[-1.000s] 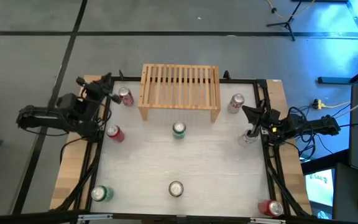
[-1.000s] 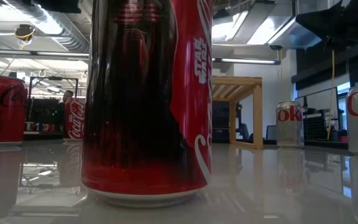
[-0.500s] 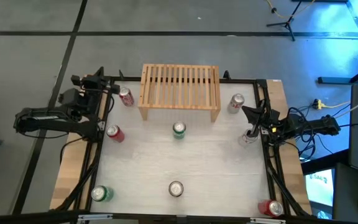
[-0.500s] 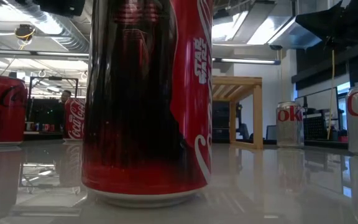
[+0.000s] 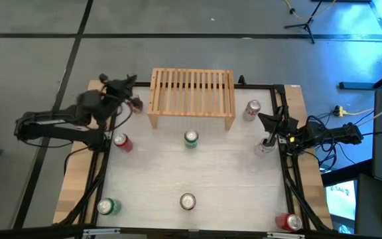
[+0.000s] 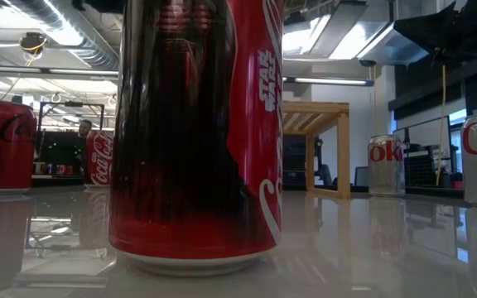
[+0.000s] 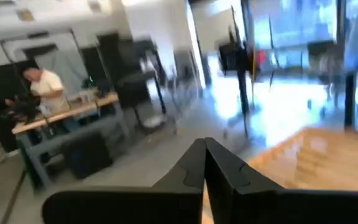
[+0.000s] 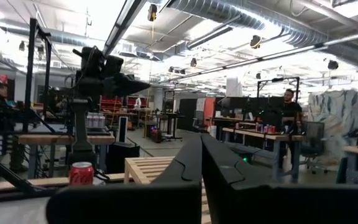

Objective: Place canned beverage on shelf
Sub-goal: Put the top red white soda can on the shelf

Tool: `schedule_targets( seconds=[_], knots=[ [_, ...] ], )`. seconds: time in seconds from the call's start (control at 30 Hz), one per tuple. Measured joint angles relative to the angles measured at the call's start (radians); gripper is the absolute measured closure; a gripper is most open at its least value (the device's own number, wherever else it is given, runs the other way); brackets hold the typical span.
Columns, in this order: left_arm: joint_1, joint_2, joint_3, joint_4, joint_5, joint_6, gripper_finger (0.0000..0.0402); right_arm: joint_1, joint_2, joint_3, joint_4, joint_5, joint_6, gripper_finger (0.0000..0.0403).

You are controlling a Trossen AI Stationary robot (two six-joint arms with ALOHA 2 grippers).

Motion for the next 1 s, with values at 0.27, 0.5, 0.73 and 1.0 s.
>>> schedule_targets(
  seconds=[0.27,0.5,0.73,1.0],
  knots=[
    [0.293,0.113,0.166,-0.573,0.159,-0.316,0.0401,0.000,0.000,0.000,-0.001,0.000,-0.003,0.0402],
    [0.514,0.169,0.183,-0.690,0.359,-0.390,0.0401,0.000,0.000,0.000,-0.015,0.000,-0.003,0.0402],
    [0.601,0.209,0.183,-0.705,0.516,-0.359,0.0352,0.000,0.000,0.000,-0.055,0.000,-0.001,0.0402],
    [0.655,0.241,0.183,-0.791,0.606,-0.360,0.0243,0.000,0.000,0.000,-0.085,-0.012,0.028,0.0402]
  ],
)
